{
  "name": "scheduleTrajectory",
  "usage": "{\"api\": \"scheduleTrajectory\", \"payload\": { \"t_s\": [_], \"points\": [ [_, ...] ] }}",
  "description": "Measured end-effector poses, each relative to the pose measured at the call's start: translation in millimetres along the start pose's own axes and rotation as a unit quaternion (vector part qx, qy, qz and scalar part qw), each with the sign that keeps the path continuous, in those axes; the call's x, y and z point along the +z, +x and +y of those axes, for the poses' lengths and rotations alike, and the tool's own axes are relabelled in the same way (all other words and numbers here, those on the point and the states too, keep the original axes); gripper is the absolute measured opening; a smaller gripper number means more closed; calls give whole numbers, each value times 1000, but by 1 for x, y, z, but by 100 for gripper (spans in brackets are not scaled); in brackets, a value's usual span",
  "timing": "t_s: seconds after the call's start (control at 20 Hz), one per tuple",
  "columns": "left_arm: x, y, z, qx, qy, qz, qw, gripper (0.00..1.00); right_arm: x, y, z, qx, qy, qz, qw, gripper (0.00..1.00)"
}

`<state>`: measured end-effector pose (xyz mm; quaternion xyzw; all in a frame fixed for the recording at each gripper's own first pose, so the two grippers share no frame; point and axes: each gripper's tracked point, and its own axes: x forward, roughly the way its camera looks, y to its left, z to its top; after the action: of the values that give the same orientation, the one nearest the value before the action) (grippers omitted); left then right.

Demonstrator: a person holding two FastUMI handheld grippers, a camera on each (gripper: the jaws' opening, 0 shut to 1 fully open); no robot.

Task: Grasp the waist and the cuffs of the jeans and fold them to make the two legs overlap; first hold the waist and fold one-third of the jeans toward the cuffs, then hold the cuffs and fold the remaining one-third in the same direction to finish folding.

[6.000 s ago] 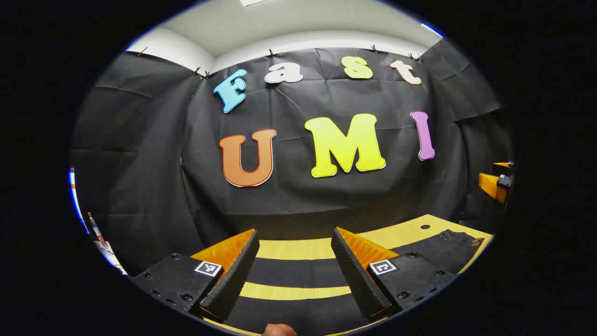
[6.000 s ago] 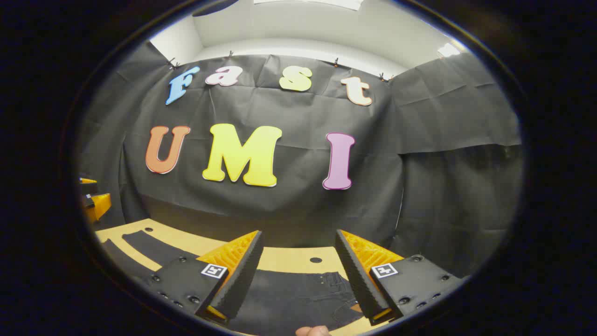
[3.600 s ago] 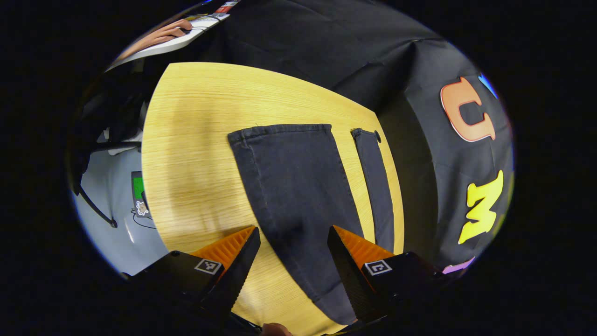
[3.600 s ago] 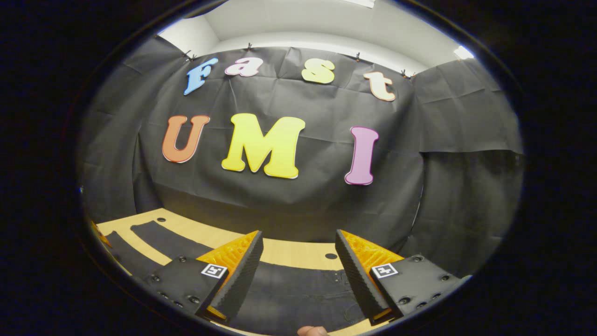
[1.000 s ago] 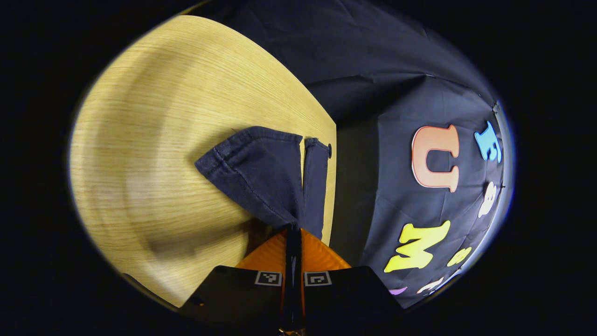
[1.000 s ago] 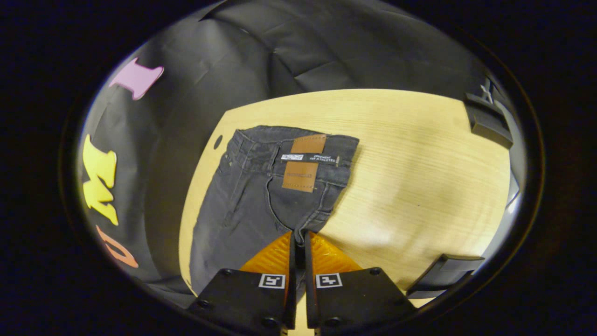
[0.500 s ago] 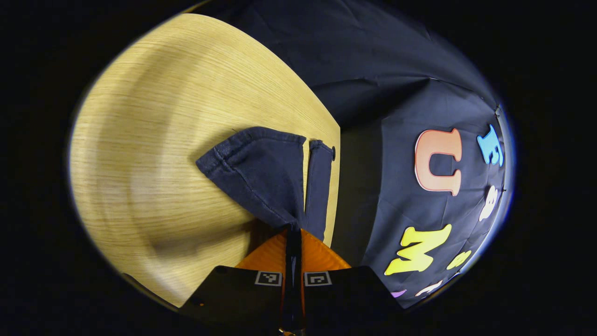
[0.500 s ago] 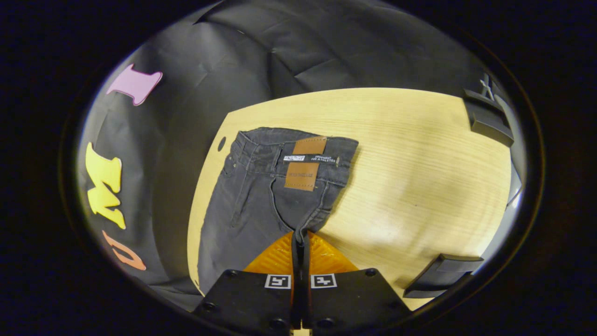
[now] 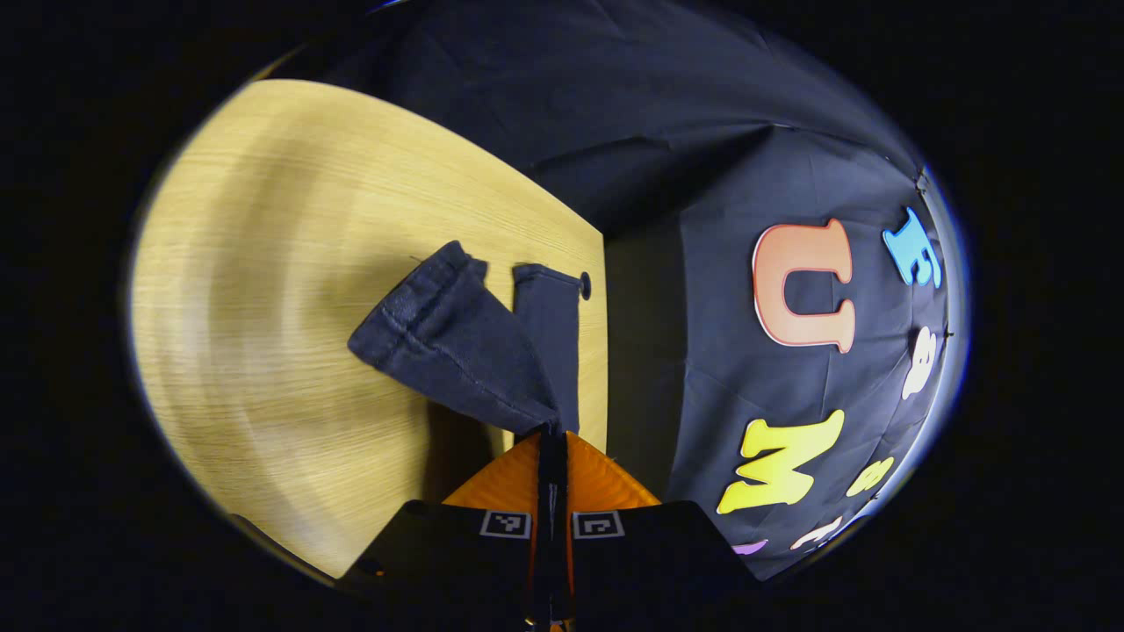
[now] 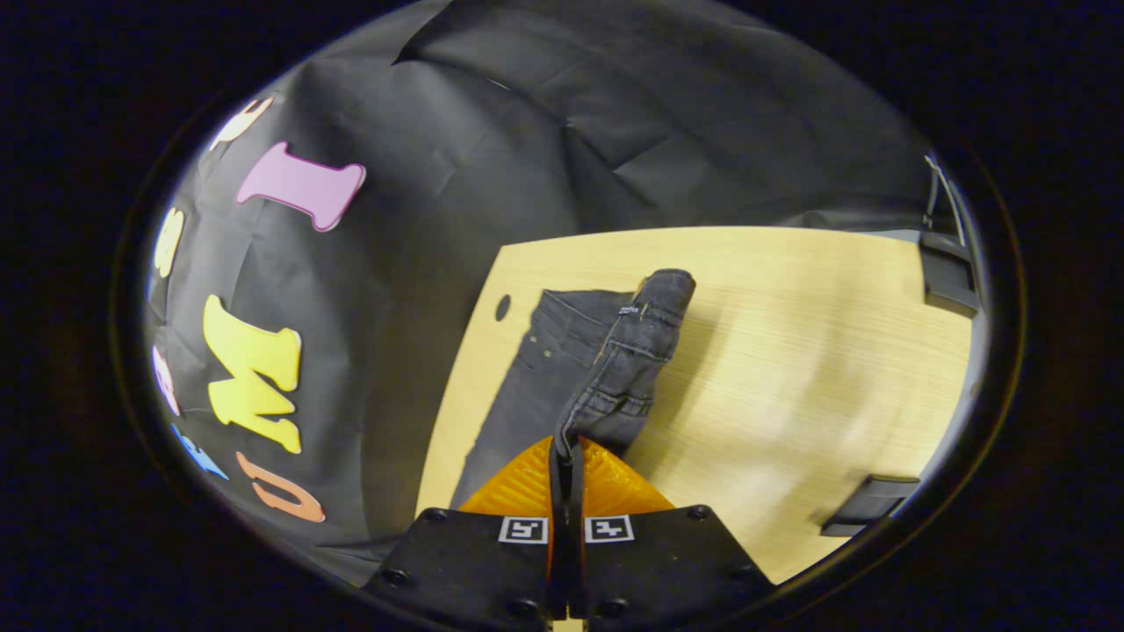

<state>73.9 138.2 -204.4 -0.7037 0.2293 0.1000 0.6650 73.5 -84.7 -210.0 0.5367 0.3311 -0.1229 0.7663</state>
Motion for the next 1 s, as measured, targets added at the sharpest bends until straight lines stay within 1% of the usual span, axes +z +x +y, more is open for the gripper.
{"api": "scheduleTrajectory", "payload": {
  "t_s": [0.15,0.3,0.4,0.45,0.5,0.6,0.75,0.85,1.0],
  "points": [
    [2,35,-25,2,21,9,1000,4,8,24,31,25,-17,-1,1000,1],
    [4,70,-45,-4,38,15,999,4,12,57,54,34,-18,-2,999,1],
    [4,94,-52,3,56,18,998,4,18,79,72,41,-14,-10,999,1],
    [6,105,-52,11,62,20,998,4,22,89,81,44,-14,-15,999,5],
    [5,116,-53,17,62,21,998,4,25,99,89,46,-15,-19,999,1],
    [8,135,-50,40,62,21,997,4,29,122,100,42,-27,-22,999,1],
    [5,162,-41,77,87,23,993,4,33,158,102,26,-37,-22,999,1],
    [6,184,-44,85,81,26,993,4,31,179,100,14,-31,-21,999,1],
    [3,210,-34,101,83,32,991,4,31,206,90,-7,-30,-16,999,0]
  ]
}}
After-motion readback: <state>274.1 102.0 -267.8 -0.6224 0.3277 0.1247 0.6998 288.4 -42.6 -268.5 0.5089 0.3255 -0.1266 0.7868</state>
